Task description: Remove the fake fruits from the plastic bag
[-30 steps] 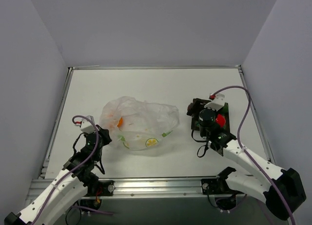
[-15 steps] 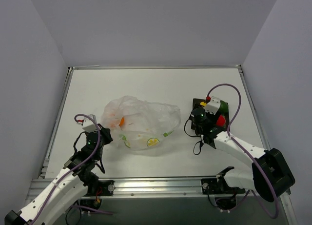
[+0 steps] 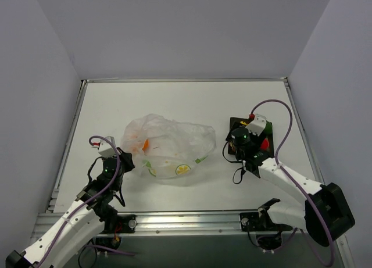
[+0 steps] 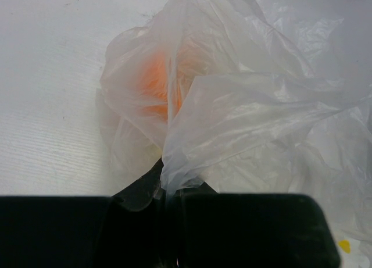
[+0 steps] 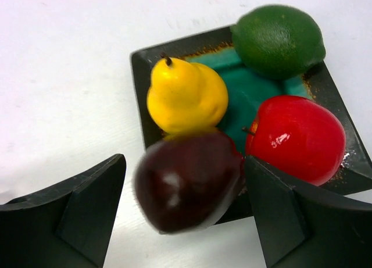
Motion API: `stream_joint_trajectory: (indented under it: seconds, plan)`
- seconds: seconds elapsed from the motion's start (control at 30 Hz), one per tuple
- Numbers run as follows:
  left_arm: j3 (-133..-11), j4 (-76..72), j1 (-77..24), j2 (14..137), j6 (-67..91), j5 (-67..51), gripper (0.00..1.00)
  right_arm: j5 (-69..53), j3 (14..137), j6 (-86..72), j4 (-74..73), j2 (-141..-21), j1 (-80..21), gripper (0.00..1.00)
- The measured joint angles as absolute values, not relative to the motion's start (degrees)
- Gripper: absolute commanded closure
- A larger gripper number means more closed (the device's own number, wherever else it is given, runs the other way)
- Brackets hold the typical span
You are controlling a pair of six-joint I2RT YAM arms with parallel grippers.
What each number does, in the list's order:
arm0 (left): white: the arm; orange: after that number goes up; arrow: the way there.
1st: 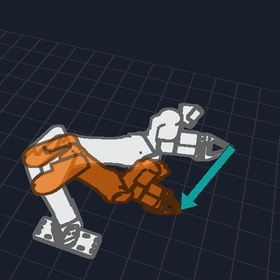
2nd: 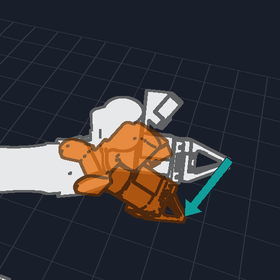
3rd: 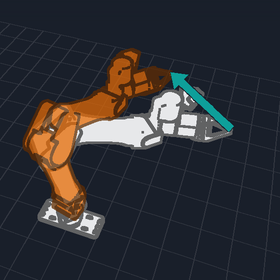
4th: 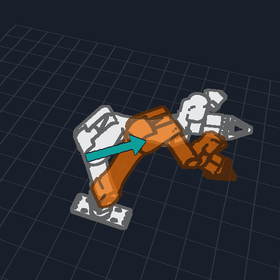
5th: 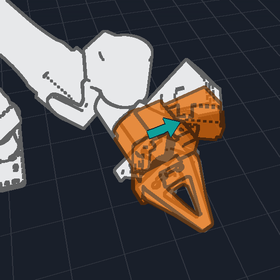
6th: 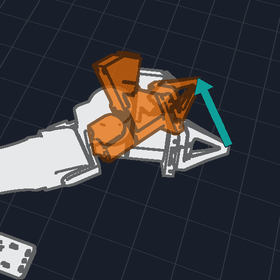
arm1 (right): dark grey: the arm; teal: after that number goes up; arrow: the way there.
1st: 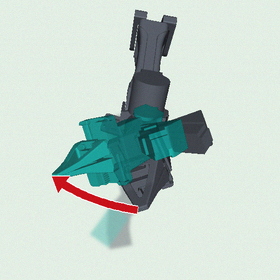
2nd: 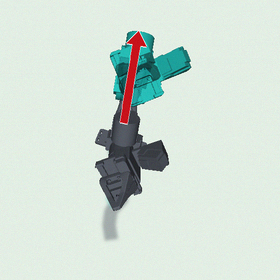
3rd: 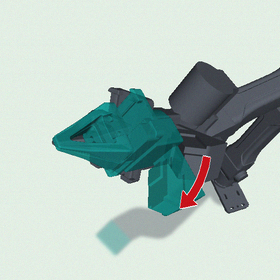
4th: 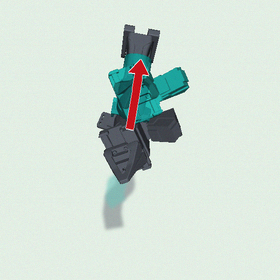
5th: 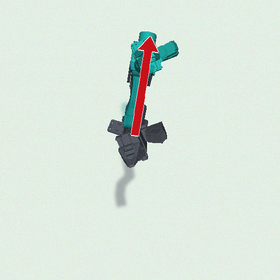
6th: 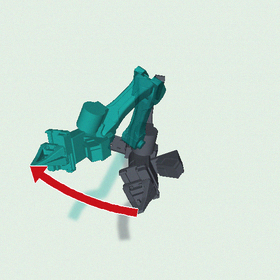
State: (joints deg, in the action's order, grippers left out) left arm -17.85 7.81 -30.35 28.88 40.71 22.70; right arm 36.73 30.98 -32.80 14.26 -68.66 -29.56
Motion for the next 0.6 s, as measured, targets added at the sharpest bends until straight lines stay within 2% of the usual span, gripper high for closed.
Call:
stream_joint_trajectory:
  seconds: [0.23,0.3,0.33,0.37,0.4,0.47,0.5,0.6]
  plan:
    - [-17.8,8.1,-30.3,28.9,41.3,22.3,0.98,34.9,34.9,-29.9,13.4,-59.0,-31.4,0.22]
    - [-17.8,8.1,-30.3,29.2,41.8,22.0,0.98,35.2,36.1,-29.1,13.4,-57.6,-32.8,0.25]
    - [-17.8,8.2,-30.3,29.4,42.1,21.9,0.98,35.2,36.5,-28.6,13.3,-57.2,-33.4,0.36]
    - [-17.8,8.3,-30.3,29.7,42.3,21.8,0.98,35.2,36.9,-28.0,13.1,-56.9,-34.0,0.41]
    - [-17.8,8.5,-30.3,29.9,42.4,21.8,0.98,34.9,37.2,-27.3,13.2,-56.8,-34.8,0.56]
    - [-17.9,9.5,-30.3,30.0,42.7,21.8,0.98,33.1,37.5,-26.0,13.3,-56.9,-37.3,0.70]
    - [-17.9,10.1,-30.3,29.7,42.8,21.9,0.98,31.5,37.7,-25.2,13.7,-57.0,-39.1,0.82]
    - [-17.9,12.4,-30.3,27.8,43.5,22.4,0.98,25.9,39.7,-22.9,15.9,-58.5,-46.4,0.90]
